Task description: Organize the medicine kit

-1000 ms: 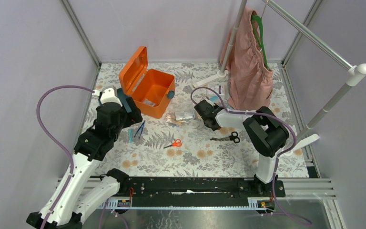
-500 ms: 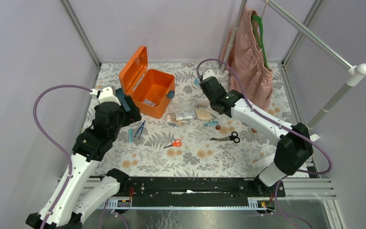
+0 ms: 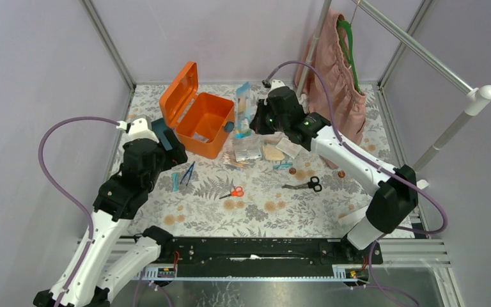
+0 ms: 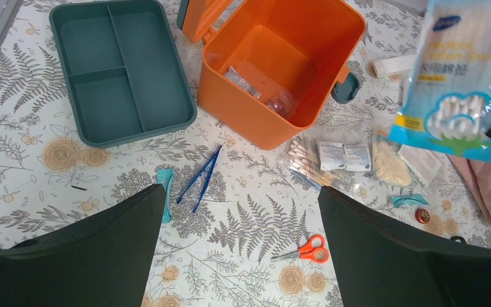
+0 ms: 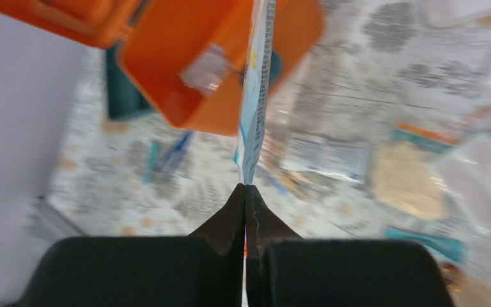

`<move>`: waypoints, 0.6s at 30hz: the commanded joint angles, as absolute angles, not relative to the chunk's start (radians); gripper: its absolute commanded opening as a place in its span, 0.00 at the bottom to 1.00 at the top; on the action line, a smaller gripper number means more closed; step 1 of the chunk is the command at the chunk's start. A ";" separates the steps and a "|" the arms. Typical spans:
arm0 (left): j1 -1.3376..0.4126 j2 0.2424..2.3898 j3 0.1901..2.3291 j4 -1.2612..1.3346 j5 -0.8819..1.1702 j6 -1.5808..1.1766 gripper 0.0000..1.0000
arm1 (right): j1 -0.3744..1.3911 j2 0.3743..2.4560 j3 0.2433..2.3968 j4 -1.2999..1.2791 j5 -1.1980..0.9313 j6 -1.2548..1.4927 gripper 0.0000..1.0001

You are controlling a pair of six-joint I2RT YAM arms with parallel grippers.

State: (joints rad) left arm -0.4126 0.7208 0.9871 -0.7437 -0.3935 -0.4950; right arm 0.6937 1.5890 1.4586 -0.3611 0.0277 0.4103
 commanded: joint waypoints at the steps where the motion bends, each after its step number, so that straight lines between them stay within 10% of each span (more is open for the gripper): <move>1: -0.416 0.697 1.028 -0.764 -0.431 -0.481 0.99 | 0.700 1.640 1.432 -0.057 -0.184 0.764 0.00; 18: -0.416 0.663 1.028 -0.798 -0.436 -0.486 0.99 | 0.742 2.028 1.711 0.183 -0.206 1.062 0.07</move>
State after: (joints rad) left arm -0.4126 0.6762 1.0134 -0.7815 -0.4099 -0.4950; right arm 0.7139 1.9636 1.5818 0.1238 -0.2184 1.0233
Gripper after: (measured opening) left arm 0.986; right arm 0.011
